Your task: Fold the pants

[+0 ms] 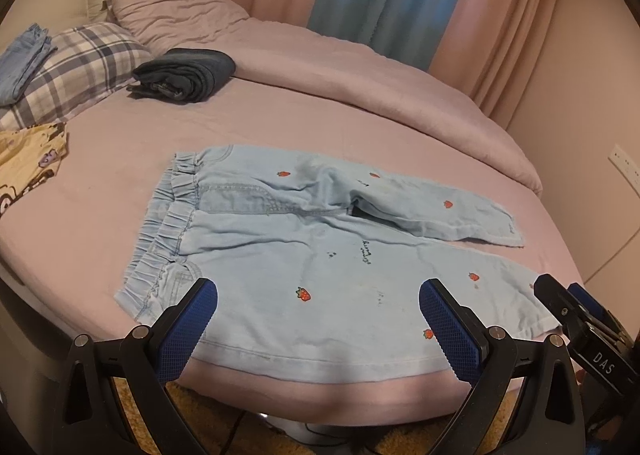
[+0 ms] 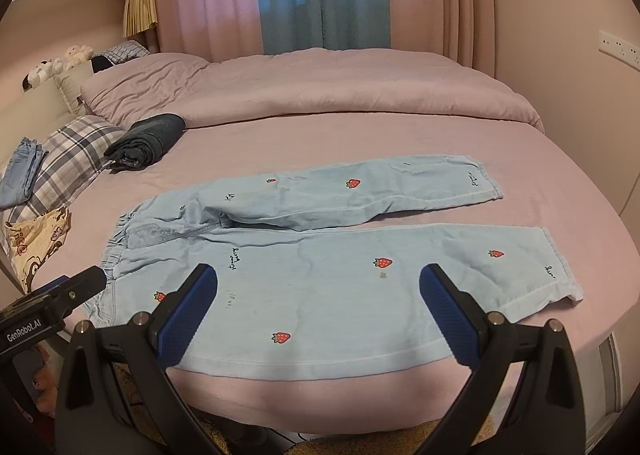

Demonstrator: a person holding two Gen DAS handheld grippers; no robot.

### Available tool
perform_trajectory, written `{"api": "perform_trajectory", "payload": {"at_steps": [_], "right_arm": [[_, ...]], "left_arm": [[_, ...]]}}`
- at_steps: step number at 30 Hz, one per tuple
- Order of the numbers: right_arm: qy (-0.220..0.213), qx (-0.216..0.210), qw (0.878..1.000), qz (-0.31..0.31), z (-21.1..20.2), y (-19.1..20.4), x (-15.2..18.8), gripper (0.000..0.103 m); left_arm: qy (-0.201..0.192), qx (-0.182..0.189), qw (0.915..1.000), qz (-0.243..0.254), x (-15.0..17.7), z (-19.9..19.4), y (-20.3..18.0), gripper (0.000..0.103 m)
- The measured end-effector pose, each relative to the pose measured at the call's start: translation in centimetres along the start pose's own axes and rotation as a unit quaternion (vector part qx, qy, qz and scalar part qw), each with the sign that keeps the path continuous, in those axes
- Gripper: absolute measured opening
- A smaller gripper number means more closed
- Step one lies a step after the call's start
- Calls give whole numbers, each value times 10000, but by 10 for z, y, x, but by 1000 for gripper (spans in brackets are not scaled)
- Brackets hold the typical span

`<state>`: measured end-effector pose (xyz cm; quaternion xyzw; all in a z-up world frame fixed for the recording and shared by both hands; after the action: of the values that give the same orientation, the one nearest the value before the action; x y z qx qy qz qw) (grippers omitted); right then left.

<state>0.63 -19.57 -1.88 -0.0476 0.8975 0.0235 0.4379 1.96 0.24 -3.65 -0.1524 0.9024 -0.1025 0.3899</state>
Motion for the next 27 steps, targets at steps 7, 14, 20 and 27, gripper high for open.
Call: {"api": "perform_trajectory", "payload": {"at_steps": [7,14,20,27], "right_arm": [[19,4,10000,-14,2,0,1,102],[28,17,10000,-13,2,1,1,102],[21,5,10000,-36,3,3,1,102],[47,43,10000,-40,5,2,3,102]], "left_arm": [[-43,48,10000,-34,-1,-2,1,101],[-4,24,10000,-17,-2,-1,2,101],[22,0,10000,33,-2,1,0,101],[62,-47,9999,99,0,4,-2,101]]}}
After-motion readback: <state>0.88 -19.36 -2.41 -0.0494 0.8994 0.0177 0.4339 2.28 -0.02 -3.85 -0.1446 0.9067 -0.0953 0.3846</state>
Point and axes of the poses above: each gripper's, at about its wrist camera, not at the fingertips, and z roughly the way its jaws point, y to its left, x to its underside, the point moved 4 cm from there along z, roughly the way its jaws point, and after that the axes turned 2 degrees about -z, right-handed, at the moved point
